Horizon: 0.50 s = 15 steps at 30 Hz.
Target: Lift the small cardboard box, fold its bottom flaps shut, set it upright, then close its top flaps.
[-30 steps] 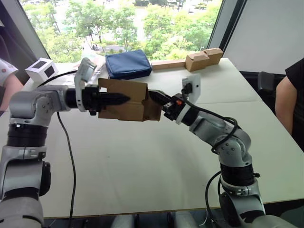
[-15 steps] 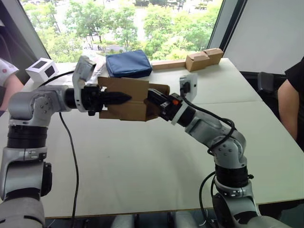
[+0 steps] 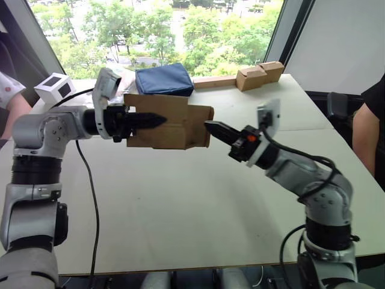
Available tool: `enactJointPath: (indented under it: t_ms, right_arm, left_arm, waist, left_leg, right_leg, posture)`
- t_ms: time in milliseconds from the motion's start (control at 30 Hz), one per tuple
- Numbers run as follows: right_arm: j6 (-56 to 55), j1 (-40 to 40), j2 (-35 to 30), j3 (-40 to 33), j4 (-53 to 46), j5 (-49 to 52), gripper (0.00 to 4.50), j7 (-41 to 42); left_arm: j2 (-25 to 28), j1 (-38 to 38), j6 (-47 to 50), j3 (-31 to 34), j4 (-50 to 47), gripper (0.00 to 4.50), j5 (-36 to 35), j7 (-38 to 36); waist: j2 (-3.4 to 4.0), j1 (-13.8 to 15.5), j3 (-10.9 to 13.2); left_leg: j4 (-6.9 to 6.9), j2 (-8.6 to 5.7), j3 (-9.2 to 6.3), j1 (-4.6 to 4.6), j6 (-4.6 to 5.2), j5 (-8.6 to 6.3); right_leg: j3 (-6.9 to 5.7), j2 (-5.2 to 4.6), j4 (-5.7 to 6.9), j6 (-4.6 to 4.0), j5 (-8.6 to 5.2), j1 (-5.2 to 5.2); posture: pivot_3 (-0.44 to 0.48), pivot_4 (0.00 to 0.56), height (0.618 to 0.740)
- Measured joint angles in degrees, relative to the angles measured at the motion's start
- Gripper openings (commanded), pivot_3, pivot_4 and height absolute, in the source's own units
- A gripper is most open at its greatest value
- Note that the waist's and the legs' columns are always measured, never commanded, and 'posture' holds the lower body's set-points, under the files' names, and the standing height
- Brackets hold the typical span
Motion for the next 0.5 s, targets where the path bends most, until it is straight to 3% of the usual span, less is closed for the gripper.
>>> enactJointPath:
  t_ms: [167, 500]
  right_arm:
    - [2.3, 4.8, -4.2, 0.7, -2.3, 2.0, 0.07, 1.8]
    - [-1.4, 4.0, -0.1, 10.7, -2.1, -6.0, 0.07, 2.2]
  left_arm:
    - [-0.8, -0.2, -0.1, 0.2, 0.2, 0.0, 0.0, 0.6]
    - [-3.0, -1.3, 0.0, 0.4, 0.0, 0.0, -0.6, 2.1]
  waist:
    - [0.0, -0.4, 0.0]
    - [-0.01, 0.0, 0.0]
  left_leg:
    - [-0.01, 0.07, 0.02, 0.03, 0.01, 0.0]
    - [0.08, 0.04, 0.01, 0.0, 0.0, 0.0]
  right_leg:
    - [0.03, 0.05, -0.01, 0.0, -0.02, -0.03]
    - [0.03, 0.05, 0.02, -0.01, -0.03, -0.01]
  posture:
    - [0.0, 0.15, 0.74]
    - [0.0, 0.15, 0.74]
